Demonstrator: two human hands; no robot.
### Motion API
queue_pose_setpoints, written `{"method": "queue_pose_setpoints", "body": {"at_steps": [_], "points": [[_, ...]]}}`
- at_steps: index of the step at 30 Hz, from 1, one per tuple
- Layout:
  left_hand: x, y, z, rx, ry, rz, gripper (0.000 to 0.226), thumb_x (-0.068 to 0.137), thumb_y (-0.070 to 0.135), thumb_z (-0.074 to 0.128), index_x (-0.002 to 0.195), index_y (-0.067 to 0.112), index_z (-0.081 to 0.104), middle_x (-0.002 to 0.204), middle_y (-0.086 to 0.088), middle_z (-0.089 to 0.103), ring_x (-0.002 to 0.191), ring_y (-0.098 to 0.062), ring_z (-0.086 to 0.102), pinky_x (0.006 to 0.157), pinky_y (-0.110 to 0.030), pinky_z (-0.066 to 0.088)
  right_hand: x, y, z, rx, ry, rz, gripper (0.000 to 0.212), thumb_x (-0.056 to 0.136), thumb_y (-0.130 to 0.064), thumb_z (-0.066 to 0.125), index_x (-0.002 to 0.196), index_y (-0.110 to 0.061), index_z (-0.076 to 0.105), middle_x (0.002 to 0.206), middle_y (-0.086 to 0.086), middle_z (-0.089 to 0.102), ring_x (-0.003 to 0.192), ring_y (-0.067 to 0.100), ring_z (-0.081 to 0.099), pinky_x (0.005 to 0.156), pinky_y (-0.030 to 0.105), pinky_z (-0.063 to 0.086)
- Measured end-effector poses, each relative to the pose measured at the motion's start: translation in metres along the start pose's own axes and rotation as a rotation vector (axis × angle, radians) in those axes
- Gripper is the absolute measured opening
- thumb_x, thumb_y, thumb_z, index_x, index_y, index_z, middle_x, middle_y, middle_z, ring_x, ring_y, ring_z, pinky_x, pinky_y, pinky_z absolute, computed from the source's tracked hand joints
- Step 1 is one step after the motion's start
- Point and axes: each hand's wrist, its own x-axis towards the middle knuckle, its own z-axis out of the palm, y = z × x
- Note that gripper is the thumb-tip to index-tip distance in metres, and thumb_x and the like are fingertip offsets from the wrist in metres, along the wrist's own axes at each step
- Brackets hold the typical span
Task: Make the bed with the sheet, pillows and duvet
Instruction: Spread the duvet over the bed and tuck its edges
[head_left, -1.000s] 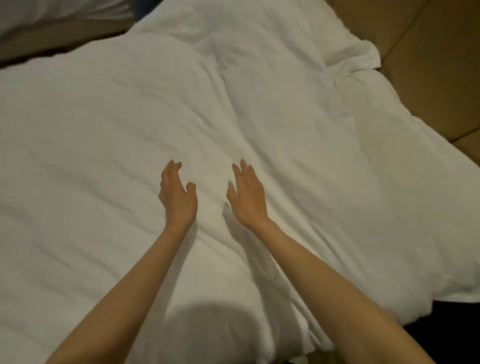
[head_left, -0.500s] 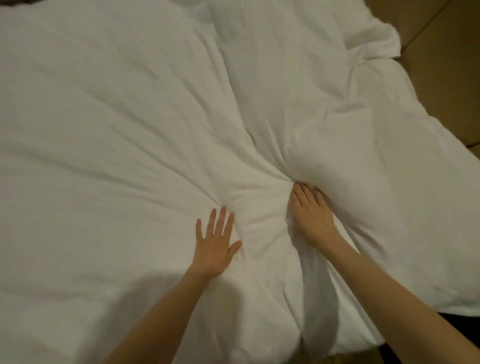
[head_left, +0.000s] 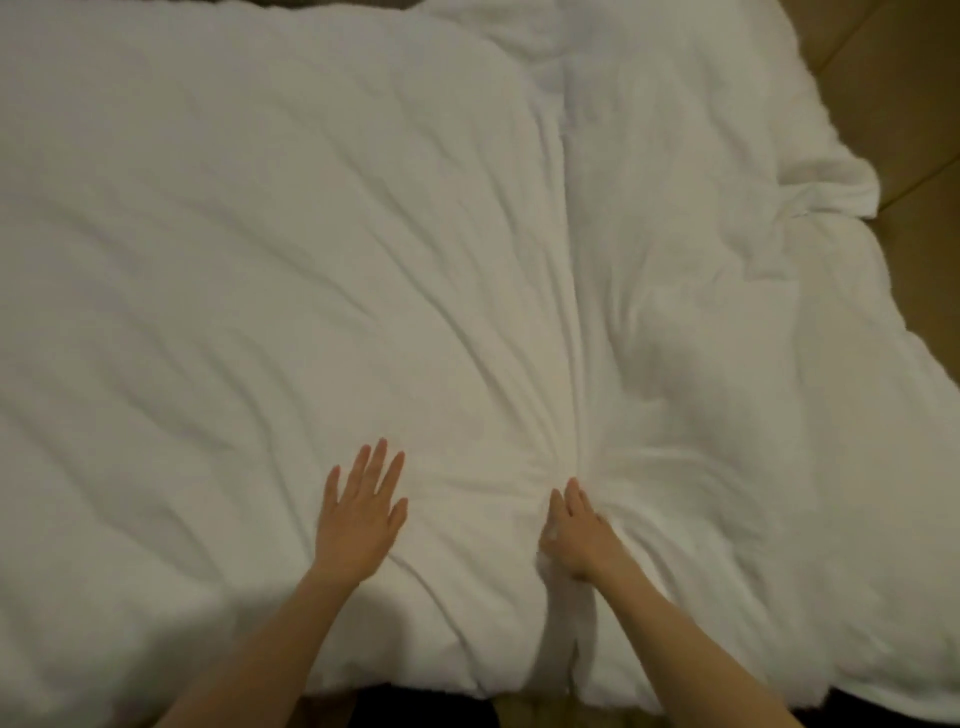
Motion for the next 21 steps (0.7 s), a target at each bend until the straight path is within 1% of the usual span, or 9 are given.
{"method": "queue_pose_setpoints", "body": {"at_steps": [3,5,6,8,9,11,15,18,21], "points": [[-0.03,-0.029,0.006,-0.083,-0.053,-0.34,0.058,0.097,0.042,0.036,0.148,0.013,0.033,0.157,-0.005,0.024,0.143,-0.022,0.028,0.111,-0.049,0.022,-0.02,-0.023,-0.009,-0.123,-0.161,-0.08,0.052,0.097,-0.029,0.038,0.141,-0.002,0.036,0.152,0.019,0.028,0.137,0.032,0.034,0.111,0.038,0.03],[-0.041,-0.04,0.008,-0.081,-0.119,-0.464,0.06,0.099,0.042,0.031,0.151,0.012,0.021,0.16,-0.004,0.014,0.146,-0.02,0.017,0.114,-0.046,0.016,-0.021,-0.036,-0.026,-0.139,-0.121,-0.073,0.046,0.096,-0.03,0.041,0.135,-0.005,0.045,0.141,0.016,0.045,0.127,0.032,0.047,0.103,0.038,0.039],[-0.044,-0.044,0.007,-0.067,-0.115,-0.467,0.058,0.099,0.039,0.031,0.148,0.01,0.028,0.157,-0.009,0.023,0.143,-0.022,0.025,0.113,-0.046,0.021,-0.017,-0.042,-0.035,-0.115,-0.054,-0.06,0.044,0.096,-0.031,0.042,0.132,-0.007,0.048,0.137,0.015,0.048,0.123,0.032,0.051,0.098,0.038,0.042],[-0.043,-0.049,0.001,-0.032,-0.062,-0.398,0.046,0.088,0.027,0.036,0.117,0.004,0.063,0.119,-0.018,0.059,0.11,-0.03,0.058,0.095,-0.046,0.044,-0.006,-0.058,-0.051,-0.053,0.122,-0.081,0.035,0.096,-0.027,0.042,0.121,-0.006,0.055,0.126,0.016,0.055,0.112,0.032,0.057,0.086,0.034,0.045],[-0.04,-0.054,-0.004,-0.023,-0.033,-0.361,0.041,0.081,0.024,0.037,0.095,0.004,0.069,0.095,-0.016,0.064,0.088,-0.031,0.063,0.082,-0.044,0.049,-0.002,-0.066,-0.059,-0.016,0.212,-0.112,0.031,0.096,-0.025,0.042,0.114,-0.005,0.057,0.121,0.017,0.057,0.107,0.032,0.058,0.08,0.033,0.044],[-0.031,-0.069,-0.015,-0.041,0.065,-0.303,0.037,0.076,0.022,0.035,0.083,0.007,0.069,0.082,-0.01,0.063,0.075,-0.03,0.061,0.074,-0.04,0.047,0.01,-0.082,-0.069,0.071,0.376,-0.207,0.027,0.097,-0.022,0.042,0.11,-0.003,0.056,0.115,0.019,0.059,0.102,0.033,0.058,0.074,0.032,0.042],[-0.011,-0.104,-0.029,-0.145,0.358,-0.195,0.038,0.081,0.012,0.043,0.111,0.006,0.064,0.118,-0.013,0.062,0.109,-0.031,0.058,0.093,-0.037,0.035,0.04,-0.111,-0.074,0.253,0.559,-0.344,0.044,0.1,-0.021,0.041,0.14,-0.003,0.038,0.149,0.016,0.033,0.132,0.033,0.038,0.102,0.039,0.035],[-0.004,-0.14,-0.02,-0.082,0.327,-0.254,0.047,0.091,0.023,0.044,0.136,0.011,0.048,0.147,-0.01,0.042,0.136,-0.027,0.039,0.106,-0.041,0.029,0.064,-0.133,-0.057,0.318,0.641,-0.316,0.056,0.1,-0.022,0.041,0.149,-0.004,0.02,0.159,0.013,0.011,0.146,0.028,0.014,0.116,0.036,0.016],[-0.014,-0.182,0.008,0.044,0.247,-0.367,0.053,0.097,0.039,0.034,0.148,0.024,0.033,0.156,-0.001,0.028,0.143,-0.021,0.028,0.111,-0.041,0.023,0.081,-0.164,-0.017,0.278,0.623,-0.232,0.06,0.101,-0.027,0.034,0.152,-0.008,0.01,0.161,0.009,0.001,0.148,0.025,0.002,0.118,0.04,0.005]]}}
